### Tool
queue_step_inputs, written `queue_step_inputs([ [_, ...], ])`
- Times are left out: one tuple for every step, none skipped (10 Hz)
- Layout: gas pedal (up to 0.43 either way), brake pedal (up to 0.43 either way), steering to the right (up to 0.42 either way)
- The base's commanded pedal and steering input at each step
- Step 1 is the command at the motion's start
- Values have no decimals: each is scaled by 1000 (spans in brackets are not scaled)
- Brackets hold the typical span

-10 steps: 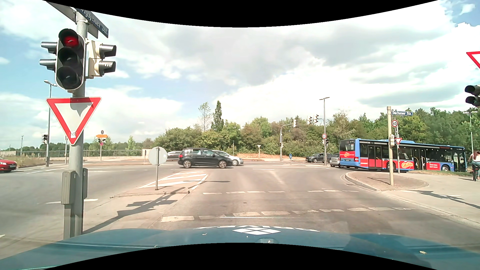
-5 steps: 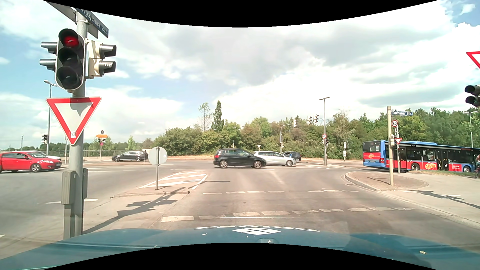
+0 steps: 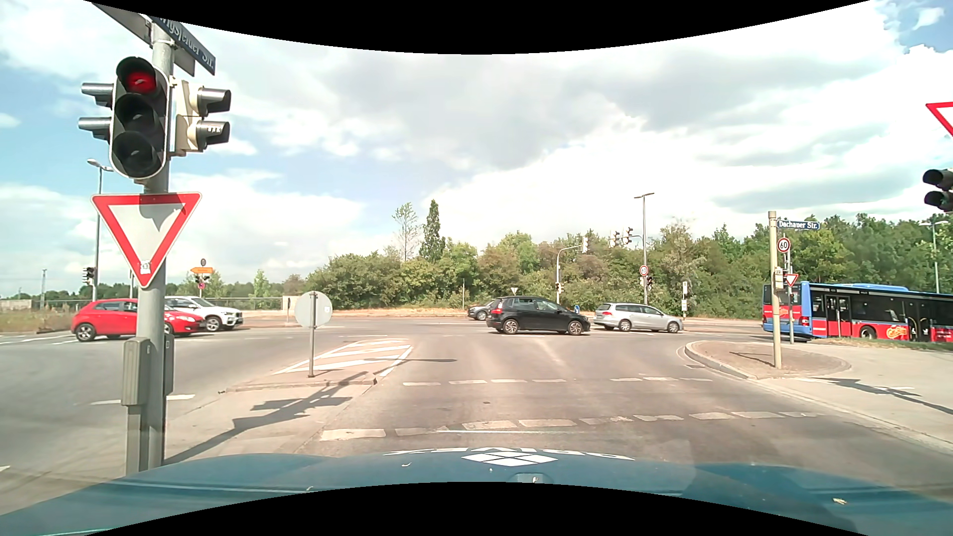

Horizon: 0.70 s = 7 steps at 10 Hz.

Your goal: Follow the waypoints while adhering to traffic rules and regulations

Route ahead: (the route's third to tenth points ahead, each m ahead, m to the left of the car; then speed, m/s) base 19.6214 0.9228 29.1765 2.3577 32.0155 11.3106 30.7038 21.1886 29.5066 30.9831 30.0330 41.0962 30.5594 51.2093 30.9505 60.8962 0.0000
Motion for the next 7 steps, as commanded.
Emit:
queue_step_inputs([
  [0,354,-26],
  [0,354,-26],
  [0,354,-26],
  [0,354,-26],
  [0,354,-26],
  [0,354,-26],
  [0,354,-25],
])
